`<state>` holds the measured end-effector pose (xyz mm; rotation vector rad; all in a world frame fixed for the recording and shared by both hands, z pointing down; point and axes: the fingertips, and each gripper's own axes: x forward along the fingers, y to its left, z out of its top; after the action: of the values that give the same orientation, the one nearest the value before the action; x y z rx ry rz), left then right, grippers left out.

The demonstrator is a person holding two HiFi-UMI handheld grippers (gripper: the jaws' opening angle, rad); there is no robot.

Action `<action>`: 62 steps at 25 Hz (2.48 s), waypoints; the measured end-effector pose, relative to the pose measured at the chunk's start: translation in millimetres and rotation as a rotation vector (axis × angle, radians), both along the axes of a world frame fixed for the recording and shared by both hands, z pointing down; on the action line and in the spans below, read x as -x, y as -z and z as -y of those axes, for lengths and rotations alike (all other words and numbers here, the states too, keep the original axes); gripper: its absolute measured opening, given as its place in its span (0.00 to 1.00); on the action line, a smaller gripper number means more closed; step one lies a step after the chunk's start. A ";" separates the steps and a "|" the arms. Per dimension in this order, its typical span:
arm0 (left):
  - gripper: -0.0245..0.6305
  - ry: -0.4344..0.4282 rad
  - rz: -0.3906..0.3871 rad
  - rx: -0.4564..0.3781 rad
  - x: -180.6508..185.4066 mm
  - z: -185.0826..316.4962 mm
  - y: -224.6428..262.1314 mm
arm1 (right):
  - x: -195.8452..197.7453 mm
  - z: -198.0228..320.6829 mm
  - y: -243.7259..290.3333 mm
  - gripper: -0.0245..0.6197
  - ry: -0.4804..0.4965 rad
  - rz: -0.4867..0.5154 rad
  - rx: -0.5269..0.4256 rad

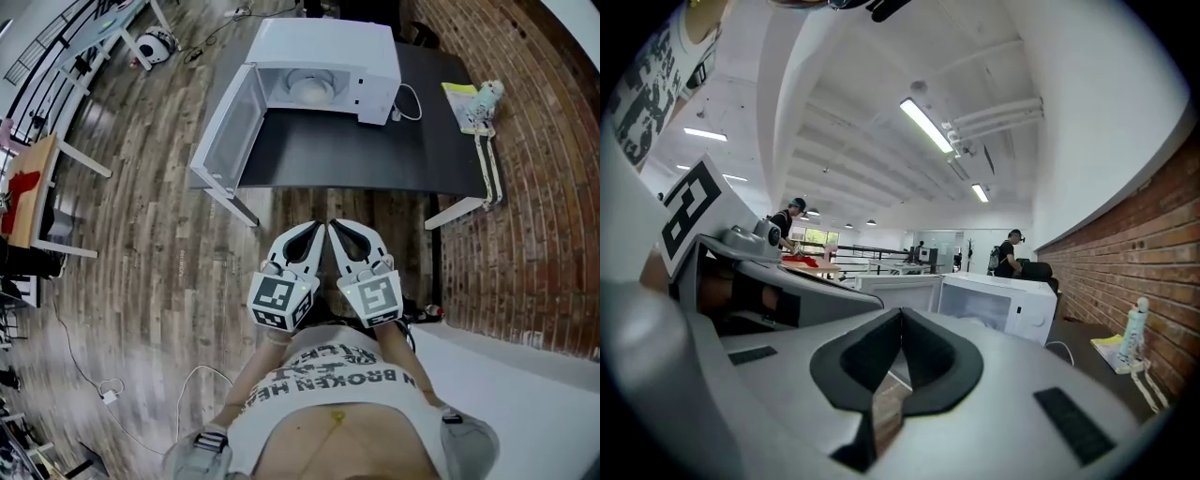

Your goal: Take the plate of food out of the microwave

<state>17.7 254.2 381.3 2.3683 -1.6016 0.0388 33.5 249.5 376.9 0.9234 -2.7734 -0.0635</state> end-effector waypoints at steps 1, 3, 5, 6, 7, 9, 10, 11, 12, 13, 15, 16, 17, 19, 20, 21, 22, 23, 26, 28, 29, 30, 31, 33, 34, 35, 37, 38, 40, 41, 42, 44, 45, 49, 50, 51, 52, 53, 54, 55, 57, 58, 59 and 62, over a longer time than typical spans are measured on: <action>0.05 -0.002 -0.002 0.002 5.9 1.9 -0.9 | 5.3 2.7 -0.6 0.05 -0.002 0.001 0.002; 0.05 -0.004 -0.005 0.003 17.9 5.8 -1.7 | 15.7 7.6 -1.4 0.05 -0.007 0.000 0.003; 0.05 -0.006 -0.005 0.004 29.4 8.4 -2.2 | 25.2 11.4 -2.8 0.05 -0.014 -0.001 0.005; 0.05 -0.008 -0.006 0.004 34.6 9.0 -2.8 | 29.4 12.6 -3.9 0.05 -0.018 0.001 0.010; 0.05 -0.011 -0.009 0.005 39.1 9.1 -3.7 | 33.2 13.1 -5.1 0.05 -0.023 0.004 0.016; 0.05 -0.015 -0.013 0.009 46.7 8.8 -6.3 | 39.5 12.9 -7.6 0.05 -0.033 0.003 0.023; 0.05 -0.017 -0.014 0.011 49.8 9.2 -7.7 | 42.1 12.8 -8.5 0.05 -0.037 0.000 0.024; 0.05 -0.018 -0.014 0.013 52.1 9.9 -8.9 | 44.2 12.9 -9.1 0.05 -0.040 -0.003 0.023; 0.05 -0.020 -0.016 0.016 53.5 10.6 -9.8 | 45.6 12.9 -9.9 0.05 -0.042 -0.008 0.020; 0.05 -0.021 -0.017 0.017 54.3 11.1 -10.7 | 46.7 13.1 -10.9 0.05 -0.044 -0.016 0.017; 0.05 -0.022 -0.015 0.019 56.0 12.6 -11.9 | 49.5 14.4 -13.3 0.05 -0.046 -0.029 0.016; 0.05 -0.022 -0.013 0.021 57.2 13.8 -12.5 | 51.5 15.9 -14.2 0.05 -0.044 -0.028 0.020; 0.05 -0.021 -0.010 0.024 58.6 15.3 -13.2 | 53.5 17.6 -14.7 0.05 -0.041 -0.022 0.025; 0.05 -0.016 -0.009 0.029 61.5 19.1 -14.4 | 57.2 22.5 -15.1 0.05 -0.031 -0.013 0.024; 0.05 -0.012 -0.010 0.031 63.2 21.9 -15.0 | 58.6 26.1 -15.4 0.05 -0.029 -0.012 0.023; 0.05 -0.008 -0.011 0.031 65.3 25.6 -15.4 | 59.9 30.6 -15.9 0.05 -0.031 -0.014 0.027; 0.05 -0.003 -0.012 0.032 67.8 30.1 -16.0 | 61.5 36.0 -16.2 0.05 -0.032 -0.015 0.031; 0.05 0.000 -0.013 0.033 70.3 35.6 -16.5 | 63.5 42.1 -16.1 0.05 -0.031 -0.014 0.033; 0.05 0.009 -0.014 0.034 75.5 56.3 -16.5 | 68.4 64.5 -15.2 0.05 -0.028 -0.009 0.032; 0.05 0.012 -0.013 0.031 77.1 73.1 -15.2 | 71.5 82.0 -14.4 0.05 -0.022 -0.003 0.030; 0.05 0.014 -0.012 0.031 77.6 81.7 -14.5 | 73.7 90.8 -13.8 0.05 -0.015 -0.001 0.027; 0.05 0.015 -0.008 0.031 78.3 90.4 -13.7 | 76.4 99.7 -12.7 0.05 -0.006 0.003 0.023; 0.05 0.016 -0.003 0.030 79.2 99.6 -12.7 | 79.2 109.0 -11.3 0.05 0.004 0.008 0.021; 0.05 0.019 0.009 0.028 81.4 118.8 -10.3 | 83.0 128.5 -8.9 0.05 0.015 0.007 0.024; 0.05 0.022 0.015 0.027 82.5 128.0 -9.3 | 84.3 137.9 -7.9 0.05 0.018 0.000 0.023; 0.05 0.027 0.018 0.027 83.9 136.8 -8.4 | 85.7 146.9 -7.0 0.05 0.021 -0.008 0.019; 0.05 0.040 0.017 0.029 86.9 153.4 -7.3 | 88.6 163.9 -5.7 0.05 0.034 -0.017 0.013; 0.05 0.048 0.016 0.031 88.0 161.3 -7.0 | 89.8 171.9 -5.4 0.05 0.041 -0.017 0.015; 0.05 0.060 0.017 0.034 89.1 175.5 -6.7 | 91.5 186.2 -4.7 0.05 0.055 -0.013 0.021; 0.05 0.065 0.018 0.034 89.4 181.9 -6.4 | 92.3 192.7 -4.5 0.05 0.062 -0.013 0.022; 0.05 0.071 0.018 0.034 89.7 188.1 -6.0 | 93.1 198.9 -4.4 0.05 0.069 -0.013 0.022; 0.05 0.083 0.017 0.033 90.5 199.8 -5.7 | 94.3 210.9 -4.6 0.05 0.083 -0.008 0.028; 0.05 0.090 0.018 0.034 91.1 205.5 -5.5 | 95.1 217.0 -4.3 0.05 0.090 -0.003 0.030; 0.05 0.109 0.029 0.038 92.4 228.2 -5.4 | 96.7 241.3 -1.8 0.05 0.111 0.012 0.024; 0.05 0.112 0.029 0.038 92.0 233.8 -5.2 | 95.8 246.9 -1.4 0.05 0.113 0.012 0.027; 0.05 0.114 0.029 0.038 91.2 239.6 -4.9 | 94.5 252.5 -1.1 0.05 0.115 0.010 0.027; 0.05 0.116 0.029 0.038 90.0 245.6 -4.6 | 92.8 258.1 -1.0 0.05 0.117 0.008 0.026; 0.05 0.117 0.030 0.038 88.5 251.9 -4.6 | 91.0 263.9 -1.3 0.05 0.119 0.008 0.026; 0.05 0.118 0.030 0.037 86.8 258.3 -4.8 | 89.2 269.7 -1.8 0.05 0.121 0.008 0.027; 0.05 0.119 0.031 0.037 84.8 264.4 -5.1 | 87.2 275.4 -2.4 0.05 0.122 0.009 0.029; 0.05 0.119 0.029 0.037 80.0 275.1 -6.5 | 82.9 285.6 -4.3 0.05 0.124 0.010 0.033; 0.05 0.119 0.029 0.036 77.6 280.0 -7.5 | 80.8 290.5 -5.5 0.05 0.126 0.010 0.033; 0.05 0.121 0.029 0.035 75.6 284.6 -8.6 | 78.9 295.3 -7.0 0.05 0.128 0.009 0.034; 0.05 0.133 0.027 0.031 72.5 294.8 -12.7 | 74.0 307.8 -12.5 0.05 0.136 0.005 0.040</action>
<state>-54.8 -40.6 394.0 2.2420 -1.7536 0.0684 -40.5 -58.3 389.3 0.7254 -2.8280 -0.0274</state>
